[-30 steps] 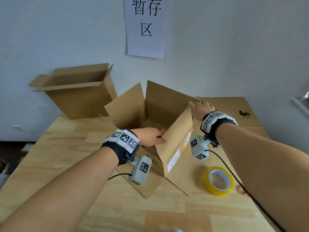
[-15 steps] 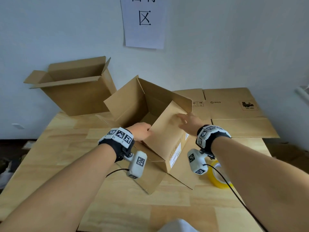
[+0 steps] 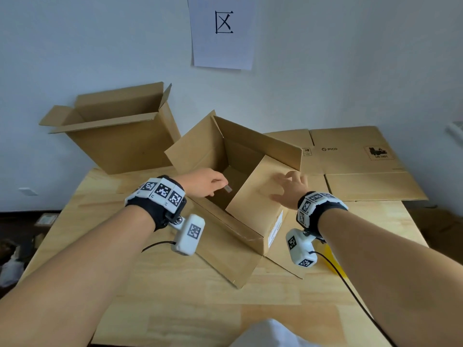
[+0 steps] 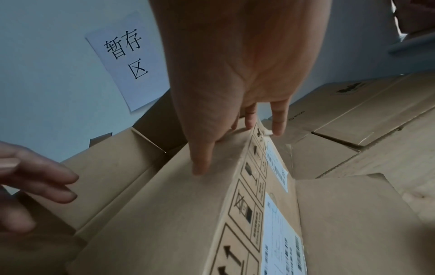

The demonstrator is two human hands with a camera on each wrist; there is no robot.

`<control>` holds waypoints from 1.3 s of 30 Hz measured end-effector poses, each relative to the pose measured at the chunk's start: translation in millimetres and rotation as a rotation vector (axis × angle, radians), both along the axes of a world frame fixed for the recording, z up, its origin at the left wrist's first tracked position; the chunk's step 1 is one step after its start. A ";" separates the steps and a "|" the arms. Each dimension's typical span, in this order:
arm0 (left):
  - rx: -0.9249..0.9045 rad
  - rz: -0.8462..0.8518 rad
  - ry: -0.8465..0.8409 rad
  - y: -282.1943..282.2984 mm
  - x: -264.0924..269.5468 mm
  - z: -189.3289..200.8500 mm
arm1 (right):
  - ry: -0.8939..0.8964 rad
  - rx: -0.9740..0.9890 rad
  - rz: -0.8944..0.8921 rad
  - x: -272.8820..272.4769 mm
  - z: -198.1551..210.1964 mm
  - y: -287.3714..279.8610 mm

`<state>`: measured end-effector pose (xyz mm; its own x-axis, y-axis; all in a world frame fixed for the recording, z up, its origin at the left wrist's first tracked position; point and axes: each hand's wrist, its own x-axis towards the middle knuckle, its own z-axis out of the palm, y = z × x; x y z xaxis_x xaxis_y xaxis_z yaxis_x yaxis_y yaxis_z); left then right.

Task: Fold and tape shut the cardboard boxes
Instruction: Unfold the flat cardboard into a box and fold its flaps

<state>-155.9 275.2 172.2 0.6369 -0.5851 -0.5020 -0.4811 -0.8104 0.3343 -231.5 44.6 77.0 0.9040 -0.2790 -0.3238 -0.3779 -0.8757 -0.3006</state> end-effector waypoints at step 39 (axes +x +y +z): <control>0.166 -0.240 -0.289 15.4 89.6 -15.9 | 0.133 0.584 -0.235 -30.5 -2.2 42.5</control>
